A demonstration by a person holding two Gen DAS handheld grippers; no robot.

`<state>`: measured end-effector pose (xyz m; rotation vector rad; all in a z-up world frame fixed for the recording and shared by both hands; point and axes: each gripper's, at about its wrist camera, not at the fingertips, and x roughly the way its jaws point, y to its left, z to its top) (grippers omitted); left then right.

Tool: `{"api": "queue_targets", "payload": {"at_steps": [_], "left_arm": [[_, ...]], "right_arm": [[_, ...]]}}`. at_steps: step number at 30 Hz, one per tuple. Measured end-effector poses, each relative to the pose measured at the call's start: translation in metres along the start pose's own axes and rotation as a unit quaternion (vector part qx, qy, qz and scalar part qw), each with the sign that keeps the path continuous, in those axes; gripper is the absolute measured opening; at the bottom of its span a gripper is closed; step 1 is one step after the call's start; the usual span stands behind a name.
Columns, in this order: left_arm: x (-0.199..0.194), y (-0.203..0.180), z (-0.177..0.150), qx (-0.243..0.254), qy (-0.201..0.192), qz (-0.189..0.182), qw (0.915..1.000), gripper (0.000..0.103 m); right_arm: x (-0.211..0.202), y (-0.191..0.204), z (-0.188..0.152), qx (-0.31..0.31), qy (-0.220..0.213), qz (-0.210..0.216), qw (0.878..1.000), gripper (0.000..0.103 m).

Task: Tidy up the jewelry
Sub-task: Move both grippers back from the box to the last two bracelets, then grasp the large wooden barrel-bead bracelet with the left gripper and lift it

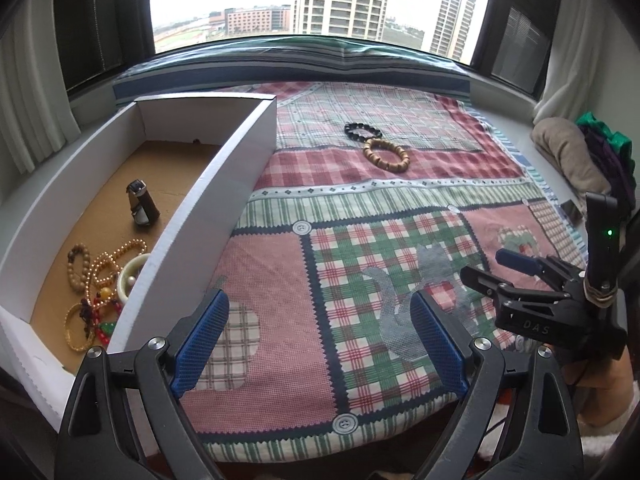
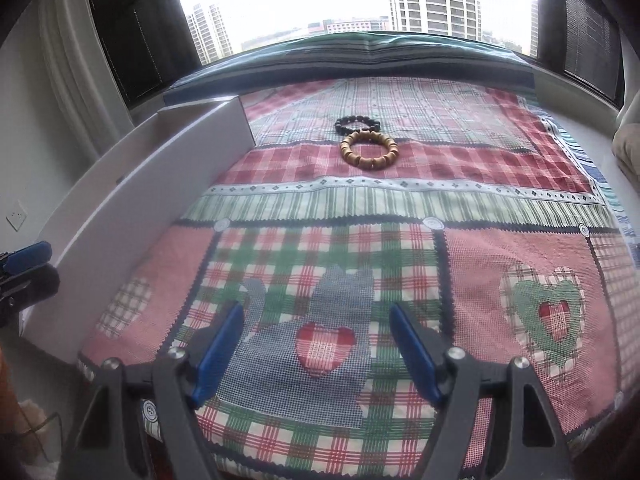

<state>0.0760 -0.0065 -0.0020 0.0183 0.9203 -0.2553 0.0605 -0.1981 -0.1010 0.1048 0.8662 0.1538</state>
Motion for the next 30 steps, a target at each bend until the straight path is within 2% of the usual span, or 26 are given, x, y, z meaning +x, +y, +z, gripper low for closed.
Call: {"api": "queue_targets", "payload": {"at_steps": [9,16,21,26,30], "left_arm": [[0.02,-0.014,0.005,0.014,0.024,-0.007,0.9996,0.096],[0.058,-0.017,0.03,0.0,0.088,-0.035,0.9956,0.096],[0.076,-0.028,0.071,-0.007,0.107,-0.075,0.9914,0.096],[0.107,-0.055,0.122,0.026,0.103,-0.072,0.9918,0.096],[0.158,-0.073,0.167,0.026,0.1,-0.068,0.9923,0.096]], "right_arm": [[0.007,-0.007,-0.003,0.008,0.009,0.0,1.0,0.077],[0.01,-0.021,-0.005,0.026,0.011,-0.002,1.0,0.077],[0.018,-0.034,-0.008,0.045,0.023,-0.004,0.999,0.077],[0.021,-0.045,-0.006,0.058,0.023,-0.003,0.998,0.077],[0.019,-0.052,-0.005,0.066,0.019,0.0,0.998,0.077]]}}
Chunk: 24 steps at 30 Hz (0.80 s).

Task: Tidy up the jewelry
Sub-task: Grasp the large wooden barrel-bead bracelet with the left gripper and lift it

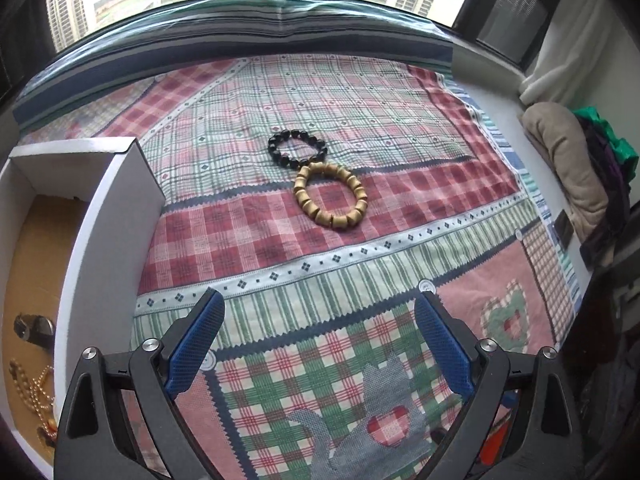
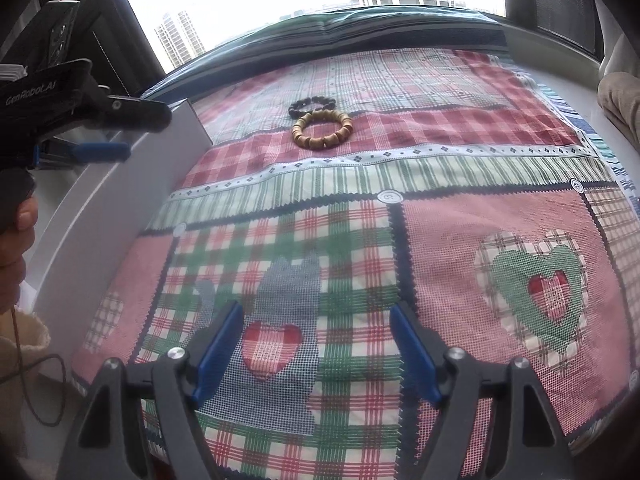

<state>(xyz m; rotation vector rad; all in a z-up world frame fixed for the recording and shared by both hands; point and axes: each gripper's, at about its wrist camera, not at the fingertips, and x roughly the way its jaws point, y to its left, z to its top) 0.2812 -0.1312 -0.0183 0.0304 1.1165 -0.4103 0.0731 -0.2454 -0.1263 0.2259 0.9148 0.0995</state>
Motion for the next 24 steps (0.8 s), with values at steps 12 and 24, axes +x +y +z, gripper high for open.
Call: {"api": "queue_targets", "payload": {"at_steps": [12,24], "left_arm": [[0.133,0.016,0.064,-0.045,0.011,0.067,0.9967,0.096],[0.164,0.013,0.053,-0.005,0.014,0.106,0.9942,0.086]], "right_arm": [[-0.012,-0.024,-0.008,0.017,-0.003,0.003,1.0,0.077],[-0.003,-0.037,-0.006,0.032,0.005,0.002,0.999,0.077]]}}
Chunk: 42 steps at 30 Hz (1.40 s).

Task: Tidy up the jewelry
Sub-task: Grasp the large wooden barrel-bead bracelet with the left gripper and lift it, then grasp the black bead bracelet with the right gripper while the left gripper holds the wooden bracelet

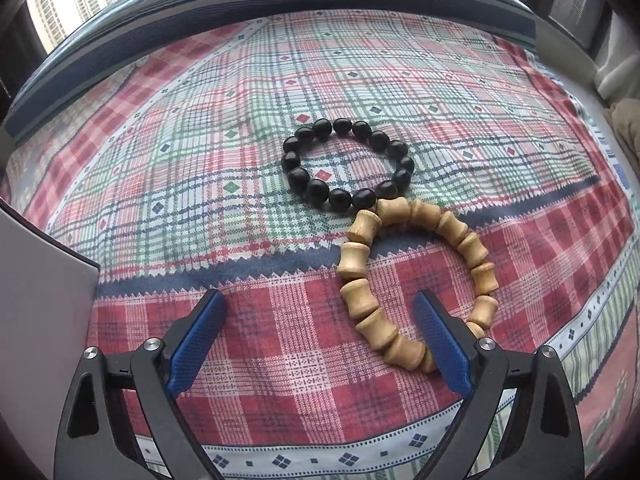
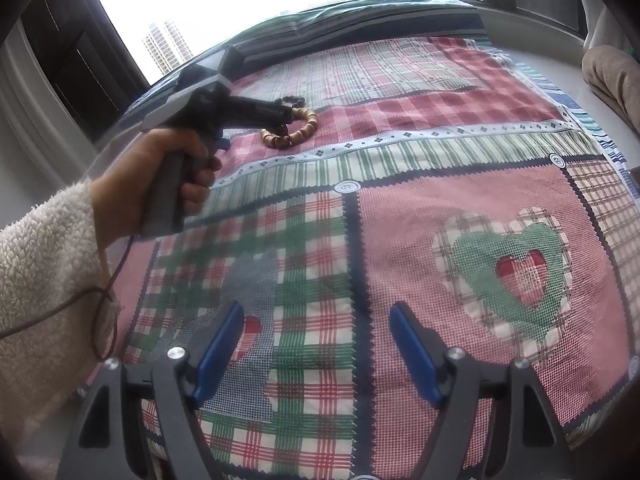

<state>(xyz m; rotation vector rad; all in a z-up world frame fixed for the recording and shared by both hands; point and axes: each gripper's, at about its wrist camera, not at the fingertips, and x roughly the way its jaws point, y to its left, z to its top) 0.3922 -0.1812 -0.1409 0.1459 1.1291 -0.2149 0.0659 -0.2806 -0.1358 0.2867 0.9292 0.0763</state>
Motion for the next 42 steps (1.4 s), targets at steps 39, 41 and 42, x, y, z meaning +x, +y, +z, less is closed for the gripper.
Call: {"api": "queue_targets", "payload": {"at_steps": [39,41,42], "left_arm": [[-0.175,0.078,-0.125,-0.063,-0.11,-0.142,0.9818,0.013],[-0.18,0.08,-0.129,-0.065,-0.113,-0.146,0.9807,0.013],[-0.183,0.08,-0.131,-0.065,-0.114,-0.148,0.9803,0.013]], "right_arm": [[0.009,0.024,-0.006,-0.013,0.017,0.012,1.0,0.077],[0.01,0.027,-0.007,-0.015,0.019,0.014,1.0,0.077],[0.01,0.028,-0.007,-0.016,0.019,0.015,1.0,0.077]]}}
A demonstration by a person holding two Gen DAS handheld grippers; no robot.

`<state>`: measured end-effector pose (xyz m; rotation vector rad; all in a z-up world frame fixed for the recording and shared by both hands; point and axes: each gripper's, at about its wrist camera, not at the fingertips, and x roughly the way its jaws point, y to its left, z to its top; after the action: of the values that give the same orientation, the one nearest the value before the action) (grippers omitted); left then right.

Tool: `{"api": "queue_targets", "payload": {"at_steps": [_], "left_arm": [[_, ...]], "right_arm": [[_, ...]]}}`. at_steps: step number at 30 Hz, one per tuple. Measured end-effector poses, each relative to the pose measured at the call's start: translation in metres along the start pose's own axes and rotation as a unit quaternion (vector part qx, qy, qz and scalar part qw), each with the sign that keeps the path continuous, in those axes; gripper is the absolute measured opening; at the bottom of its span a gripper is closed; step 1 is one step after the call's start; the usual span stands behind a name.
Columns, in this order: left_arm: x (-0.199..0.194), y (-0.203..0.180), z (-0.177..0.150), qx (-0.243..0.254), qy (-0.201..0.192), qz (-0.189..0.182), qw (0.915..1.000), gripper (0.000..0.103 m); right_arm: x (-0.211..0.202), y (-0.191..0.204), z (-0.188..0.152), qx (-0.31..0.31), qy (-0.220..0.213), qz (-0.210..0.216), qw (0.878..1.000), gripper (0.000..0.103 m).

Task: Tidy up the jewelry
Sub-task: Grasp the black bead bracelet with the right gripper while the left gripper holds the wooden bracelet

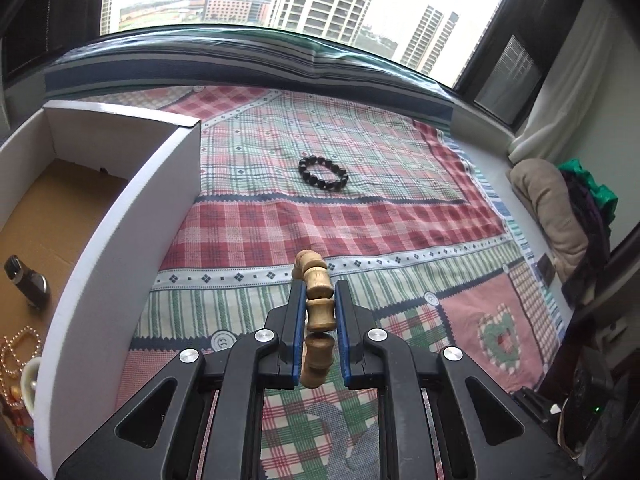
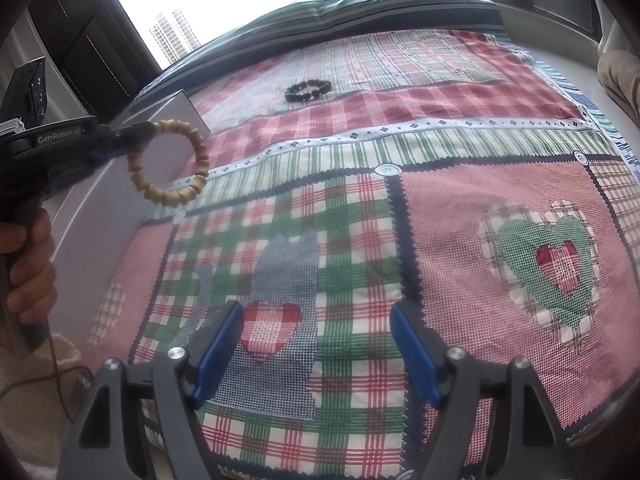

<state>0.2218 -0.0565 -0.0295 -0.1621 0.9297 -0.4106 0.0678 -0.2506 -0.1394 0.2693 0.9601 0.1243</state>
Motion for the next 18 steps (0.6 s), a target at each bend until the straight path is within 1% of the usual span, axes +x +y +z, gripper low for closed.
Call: {"api": "queue_targets", "payload": {"at_steps": [14,18], "left_arm": [[-0.026,0.003,-0.014,-0.002,-0.004,-0.021,0.9998,0.013],[-0.032,0.007,-0.02,-0.002,-0.003,-0.019,0.9998,0.013]], "right_arm": [[-0.001,0.01,0.004,-0.016,0.005,0.001,1.0,0.077],[0.0,0.013,0.011,-0.018,0.021,0.018,0.999,0.077]]}}
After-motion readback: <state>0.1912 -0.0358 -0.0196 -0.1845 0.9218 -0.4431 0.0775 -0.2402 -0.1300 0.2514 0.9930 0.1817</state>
